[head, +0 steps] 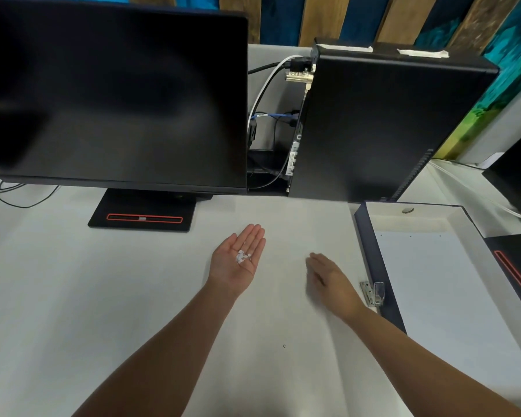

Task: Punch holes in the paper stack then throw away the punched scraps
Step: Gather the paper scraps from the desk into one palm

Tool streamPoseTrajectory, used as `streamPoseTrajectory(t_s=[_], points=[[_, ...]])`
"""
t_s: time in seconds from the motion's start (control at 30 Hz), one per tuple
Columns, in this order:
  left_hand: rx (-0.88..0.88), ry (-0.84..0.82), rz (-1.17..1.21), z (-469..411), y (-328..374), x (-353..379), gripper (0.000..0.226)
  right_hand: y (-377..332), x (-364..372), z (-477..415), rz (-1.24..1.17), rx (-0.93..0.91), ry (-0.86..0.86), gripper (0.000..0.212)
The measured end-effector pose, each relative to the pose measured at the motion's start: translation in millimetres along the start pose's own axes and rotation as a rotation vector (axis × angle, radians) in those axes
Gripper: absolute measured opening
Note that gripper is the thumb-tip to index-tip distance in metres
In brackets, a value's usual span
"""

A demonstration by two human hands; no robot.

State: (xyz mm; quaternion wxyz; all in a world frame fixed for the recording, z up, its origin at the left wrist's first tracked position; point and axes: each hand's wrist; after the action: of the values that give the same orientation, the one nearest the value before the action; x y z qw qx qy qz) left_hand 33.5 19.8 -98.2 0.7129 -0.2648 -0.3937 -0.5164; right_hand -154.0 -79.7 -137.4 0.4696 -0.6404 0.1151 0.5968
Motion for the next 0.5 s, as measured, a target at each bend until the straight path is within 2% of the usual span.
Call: streamPoseTrajectory(t_s=[0.17, 0.3, 0.37, 0.5], points=[[0.024, -0.022, 0.027, -1.0, 5.8, 5.1, 0.037, 6.8, 25.6, 19.6, 0.25, -0.18, -0.07, 0.06], [0.044, -0.029, 0.026, -1.6, 8.5, 8.9, 0.036, 6.0, 26.0, 21.7, 0.257, -0.261, -0.004, 0.056], [0.051, -0.03, 0.027, -1.9, 9.8, 8.7, 0.035, 7.0, 25.6, 16.9, 0.267, -0.222, -0.002, 0.055], [0.056, -0.033, 0.026, -1.2, 12.2, 6.6, 0.036, -4.2, 29.8, 6.5, 0.315, -0.183, -0.074, 0.068]])
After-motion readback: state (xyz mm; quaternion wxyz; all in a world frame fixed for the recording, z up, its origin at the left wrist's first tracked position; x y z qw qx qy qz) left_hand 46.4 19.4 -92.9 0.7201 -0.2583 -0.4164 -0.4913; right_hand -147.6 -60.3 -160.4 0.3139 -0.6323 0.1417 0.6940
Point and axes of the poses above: each hand's wrist, its own z-axis away from the middle knuckle, its own x-axis out of the palm, y = z × x, and after that the axes turned 11 degrees about z, right-handed
